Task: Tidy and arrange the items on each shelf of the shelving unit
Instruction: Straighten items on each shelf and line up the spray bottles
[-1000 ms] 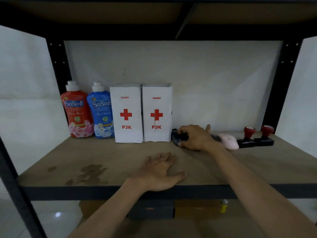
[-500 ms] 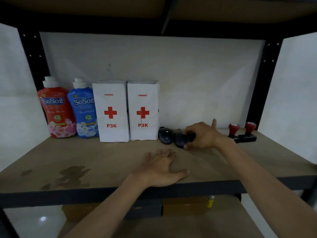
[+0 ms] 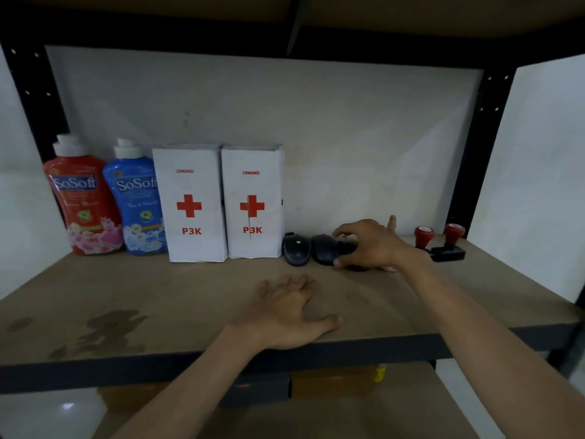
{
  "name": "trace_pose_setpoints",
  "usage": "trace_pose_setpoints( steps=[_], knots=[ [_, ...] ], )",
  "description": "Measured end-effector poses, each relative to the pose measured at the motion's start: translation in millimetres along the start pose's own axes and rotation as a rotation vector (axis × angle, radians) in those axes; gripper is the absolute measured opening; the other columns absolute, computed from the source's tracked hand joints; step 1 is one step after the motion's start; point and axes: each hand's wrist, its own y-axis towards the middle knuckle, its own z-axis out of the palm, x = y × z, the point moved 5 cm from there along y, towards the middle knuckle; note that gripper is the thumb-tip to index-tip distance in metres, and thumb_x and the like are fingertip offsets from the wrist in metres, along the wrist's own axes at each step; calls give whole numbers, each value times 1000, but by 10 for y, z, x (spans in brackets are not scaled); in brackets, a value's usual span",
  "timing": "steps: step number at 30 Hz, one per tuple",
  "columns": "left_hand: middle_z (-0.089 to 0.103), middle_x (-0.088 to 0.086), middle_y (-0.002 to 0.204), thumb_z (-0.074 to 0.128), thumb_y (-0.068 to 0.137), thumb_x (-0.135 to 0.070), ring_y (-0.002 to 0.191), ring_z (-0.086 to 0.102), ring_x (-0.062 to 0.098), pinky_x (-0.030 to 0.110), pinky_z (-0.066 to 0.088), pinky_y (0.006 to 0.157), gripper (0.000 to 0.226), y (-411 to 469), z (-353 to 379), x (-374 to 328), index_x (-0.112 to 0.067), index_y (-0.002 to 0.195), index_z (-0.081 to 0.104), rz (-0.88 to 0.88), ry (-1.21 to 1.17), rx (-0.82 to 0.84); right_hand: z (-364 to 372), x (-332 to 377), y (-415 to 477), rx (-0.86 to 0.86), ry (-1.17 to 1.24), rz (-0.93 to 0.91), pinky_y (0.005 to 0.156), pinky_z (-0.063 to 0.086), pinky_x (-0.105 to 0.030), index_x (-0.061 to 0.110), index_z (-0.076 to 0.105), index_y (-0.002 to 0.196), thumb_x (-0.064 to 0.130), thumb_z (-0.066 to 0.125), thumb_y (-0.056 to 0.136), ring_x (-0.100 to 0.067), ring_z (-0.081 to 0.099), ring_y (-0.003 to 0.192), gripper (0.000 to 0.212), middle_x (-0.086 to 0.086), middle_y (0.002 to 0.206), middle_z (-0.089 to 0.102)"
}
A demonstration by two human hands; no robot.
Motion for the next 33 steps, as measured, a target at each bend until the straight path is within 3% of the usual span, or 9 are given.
trace_pose_setpoints(
  steps=[2,7,16,18,20,22,26,30,33],
  knots=[
    [5,-9,166,35,86,-82,152,3,13,45,-1,122,92,11,-3,-26,-31,159,12,9,-7,-6,-38,-110,-53,14,-48,12,111,-10,-71,40,55,130,57,77,74,-23,40,133,63,3,129,57],
    [7,-9,166,35,87,-82,151,4,12,45,-1,122,93,61,33,-236,-28,159,14,62,-7,3,-69,-118,-134,30,-96,7,111,-12,-72,31,65,121,34,75,82,-22,48,122,41,4,110,61],
    [5,-9,166,32,86,-83,151,2,11,46,-2,121,93,154,57,-282,-30,159,11,68,12,22,-12,-163,-64,-9,-32,44,112,-12,-69,33,59,133,35,73,87,-23,48,130,48,2,130,63],
    [4,-9,166,32,86,-83,151,1,11,45,-3,121,92,152,59,-282,-30,159,10,71,7,24,-23,-204,-79,-8,-15,42,115,-5,-67,33,57,135,38,72,87,-24,45,132,51,2,134,60],
    [5,-9,166,32,86,-83,151,2,12,44,-2,121,92,152,57,-282,-30,159,11,75,11,20,-94,-293,-119,-18,-20,40,117,14,-59,34,54,137,41,73,85,-24,44,134,56,1,141,55],
    [7,-8,166,32,86,-83,151,4,12,45,-1,121,93,159,53,-302,-29,158,13,83,11,13,-169,-403,-164,30,-106,43,110,29,-50,34,55,135,37,74,81,-25,47,127,57,-1,136,58],
    [8,-8,166,34,88,-80,151,5,12,46,-2,122,90,187,63,-420,-27,158,16,99,1,29,-137,-530,-229,192,-391,125,105,24,-43,30,43,144,38,78,78,-26,39,128,76,-6,133,53],
    [9,-8,166,34,87,-81,151,5,11,47,-3,122,92,228,84,-483,-27,158,17,114,-2,15,-152,-484,-245,92,-445,110,100,27,-38,26,49,141,31,70,88,-26,39,123,58,-9,126,54],
    [9,-8,166,34,87,-82,150,6,10,47,-3,121,92,230,88,-475,-27,158,17,115,-5,7,-158,-510,-200,84,-413,132,100,26,-36,27,48,142,33,69,89,-26,38,124,57,-9,128,53]
  ],
)
